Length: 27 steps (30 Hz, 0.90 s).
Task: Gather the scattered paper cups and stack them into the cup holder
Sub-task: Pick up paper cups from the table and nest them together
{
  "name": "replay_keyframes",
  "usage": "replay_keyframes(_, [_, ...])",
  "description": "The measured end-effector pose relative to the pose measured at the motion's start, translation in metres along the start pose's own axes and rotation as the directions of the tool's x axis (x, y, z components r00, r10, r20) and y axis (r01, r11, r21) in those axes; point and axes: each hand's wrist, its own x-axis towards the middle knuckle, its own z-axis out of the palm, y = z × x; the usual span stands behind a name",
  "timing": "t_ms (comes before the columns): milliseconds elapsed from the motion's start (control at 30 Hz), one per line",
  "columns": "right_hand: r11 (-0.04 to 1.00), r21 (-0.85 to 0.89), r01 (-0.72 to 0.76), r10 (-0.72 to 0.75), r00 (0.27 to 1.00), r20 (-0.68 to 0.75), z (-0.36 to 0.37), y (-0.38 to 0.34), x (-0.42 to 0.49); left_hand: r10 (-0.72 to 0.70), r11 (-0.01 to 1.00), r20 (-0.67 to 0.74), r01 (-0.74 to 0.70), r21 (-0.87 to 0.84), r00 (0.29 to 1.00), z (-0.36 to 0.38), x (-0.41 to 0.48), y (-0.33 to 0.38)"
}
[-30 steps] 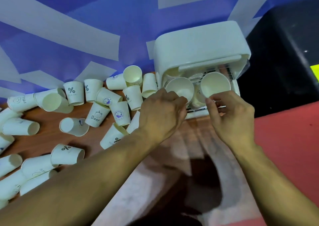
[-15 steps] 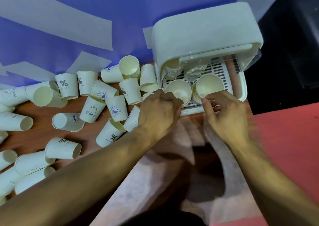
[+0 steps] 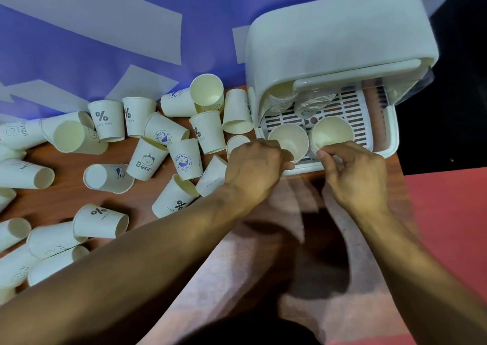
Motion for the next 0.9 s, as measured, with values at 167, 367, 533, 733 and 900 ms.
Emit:
replay_keyframes(167, [1.000, 0.006, -0.016, 0.016, 0.999, 0.030, 0.002, -0.002, 0.007, -0.073, 0.994, 0.011, 0.074, -0.085, 0.997, 0.001, 0.004, 0.003])
replay_keyframes(367, [0.999, 0.015, -0.044, 0.044, 0.999, 0.029, 0.002, -0.007, 0.007, -0.116, 0.987, 0.029, 0.119, -0.106, 0.993, 0.006, 0.009, 0.002])
replay_keyframes(533, [0.998, 0.007, -0.067, 0.067, 0.997, 0.027, 0.004, -0.007, 0.005, -0.155, 0.982, 0.070, 0.161, -0.094, 0.985, 0.001, 0.007, 0.004])
replay_keyframes(733, [0.993, 0.080, -0.087, 0.090, 0.995, -0.035, -0.005, -0.026, -0.001, -0.095, 0.972, 0.000, 0.093, -0.217, 0.995, -0.023, -0.016, 0.007])
replay_keyframes(900, [0.992, 0.107, 0.070, -0.061, 0.995, -0.085, -0.020, -0.076, -0.006, -0.180, 0.917, -0.098, 0.131, -0.376, 0.979, -0.053, -0.052, -0.003])
